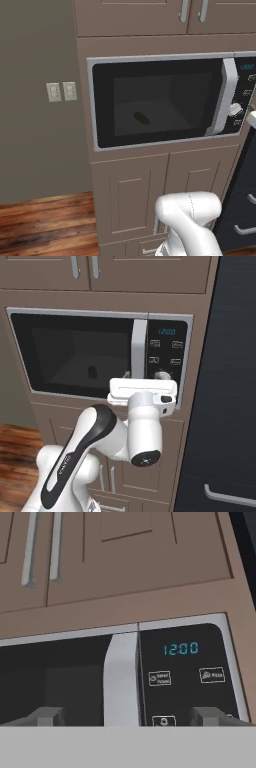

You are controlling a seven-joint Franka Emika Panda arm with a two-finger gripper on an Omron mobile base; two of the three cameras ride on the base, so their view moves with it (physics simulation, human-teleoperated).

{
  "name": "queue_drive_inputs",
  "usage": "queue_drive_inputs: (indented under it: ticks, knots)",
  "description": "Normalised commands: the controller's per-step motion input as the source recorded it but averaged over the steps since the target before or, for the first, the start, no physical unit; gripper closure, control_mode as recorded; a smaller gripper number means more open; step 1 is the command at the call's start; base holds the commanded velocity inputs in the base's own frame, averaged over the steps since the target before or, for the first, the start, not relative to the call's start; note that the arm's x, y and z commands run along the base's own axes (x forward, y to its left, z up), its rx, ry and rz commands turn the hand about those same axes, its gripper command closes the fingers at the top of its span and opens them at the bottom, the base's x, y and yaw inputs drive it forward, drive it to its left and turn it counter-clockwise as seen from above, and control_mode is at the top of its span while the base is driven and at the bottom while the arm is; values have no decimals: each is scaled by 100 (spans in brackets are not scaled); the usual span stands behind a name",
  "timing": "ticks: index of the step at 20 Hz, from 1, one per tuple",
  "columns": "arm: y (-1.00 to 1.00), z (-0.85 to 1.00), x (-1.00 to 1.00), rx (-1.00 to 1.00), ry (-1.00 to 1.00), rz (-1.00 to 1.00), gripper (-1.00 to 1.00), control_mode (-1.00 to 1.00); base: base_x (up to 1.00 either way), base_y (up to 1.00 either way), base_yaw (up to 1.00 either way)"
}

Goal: Open the microwave door.

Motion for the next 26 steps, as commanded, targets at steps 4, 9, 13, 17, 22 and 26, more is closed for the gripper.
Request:
queue_drive_inputs:
  ticks: [4, 9, 13, 17, 22, 26]
  knots:
    - [0, 0, 27, 0, 1, 0, -100, -100, 0, 0, 0]
    - [5, -14, 18, 0, 8, 2, -100, -100, 0, 0, 0]
    - [13, -15, 32, 0, 9, 1, -100, -100, 0, 0, 0]
    - [9, -12, 32, 0, 2, 1, -100, -100, 0, 0, 0]
    - [28, -16, 13, 0, 3, 3, -100, -100, 0, 0, 0]
    - [13, -4, 29, 0, 1, 2, -100, -100, 0, 0, 0]
